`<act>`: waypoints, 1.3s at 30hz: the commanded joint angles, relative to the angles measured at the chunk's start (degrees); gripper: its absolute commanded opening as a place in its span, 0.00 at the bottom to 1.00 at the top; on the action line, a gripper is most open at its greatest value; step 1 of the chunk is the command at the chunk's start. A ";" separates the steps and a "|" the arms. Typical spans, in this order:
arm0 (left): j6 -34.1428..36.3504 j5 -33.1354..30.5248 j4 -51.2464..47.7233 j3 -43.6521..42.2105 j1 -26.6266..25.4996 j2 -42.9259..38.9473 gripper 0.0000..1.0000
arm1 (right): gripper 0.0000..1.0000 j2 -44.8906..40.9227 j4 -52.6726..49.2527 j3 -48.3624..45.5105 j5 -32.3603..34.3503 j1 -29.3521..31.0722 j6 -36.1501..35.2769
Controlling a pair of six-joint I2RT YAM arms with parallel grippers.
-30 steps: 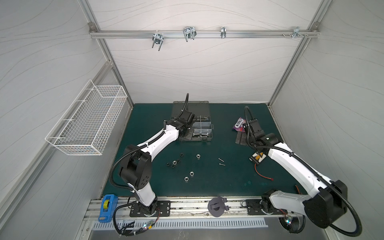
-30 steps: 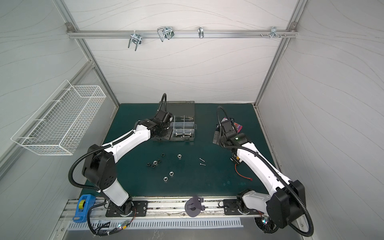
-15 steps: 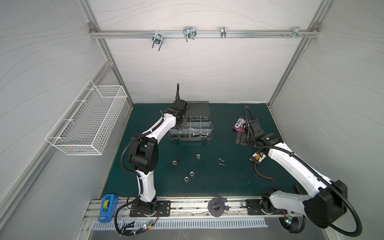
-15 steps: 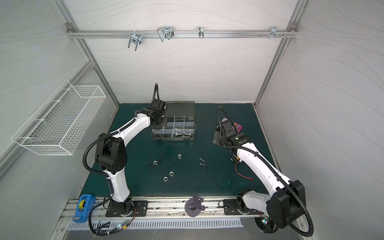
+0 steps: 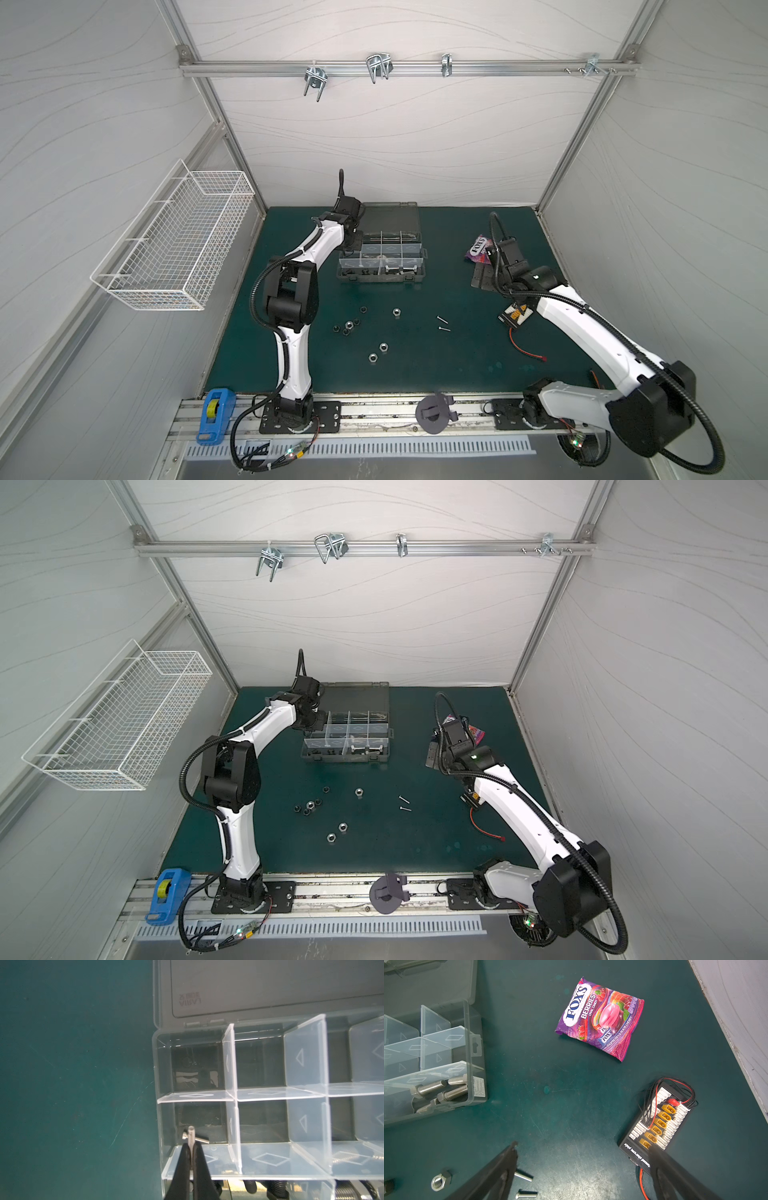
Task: Sort the screws and nuts into containers
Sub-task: 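Lift the small screw with the left gripper over the organizer, then open the left gripper to drop the screw into a compartment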
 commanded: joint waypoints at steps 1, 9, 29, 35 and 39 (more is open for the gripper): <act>0.13 1.69 -0.77 2.73 0.25 1.79 0.00 | 0.99 0.40 -1.83 2.07 -0.40 -0.38 0.80; -0.97 2.75 -0.95 3.07 0.23 4.31 0.00 | 0.99 0.14 -1.91 2.08 -0.63 -0.39 1.03; -3.82 3.26 -2.50 1.28 0.17 1.02 0.25 | 0.99 -0.48 -1.65 0.83 0.03 -0.39 1.08; -6.38 4.60 0.84 -4.77 -0.60 -6.28 0.48 | 0.99 -0.65 -1.41 0.33 0.23 -0.39 1.08; -7.44 3.76 3.00 -9.70 -2.56 -12.07 0.58 | 0.99 -0.57 -1.05 0.06 0.28 -0.39 1.10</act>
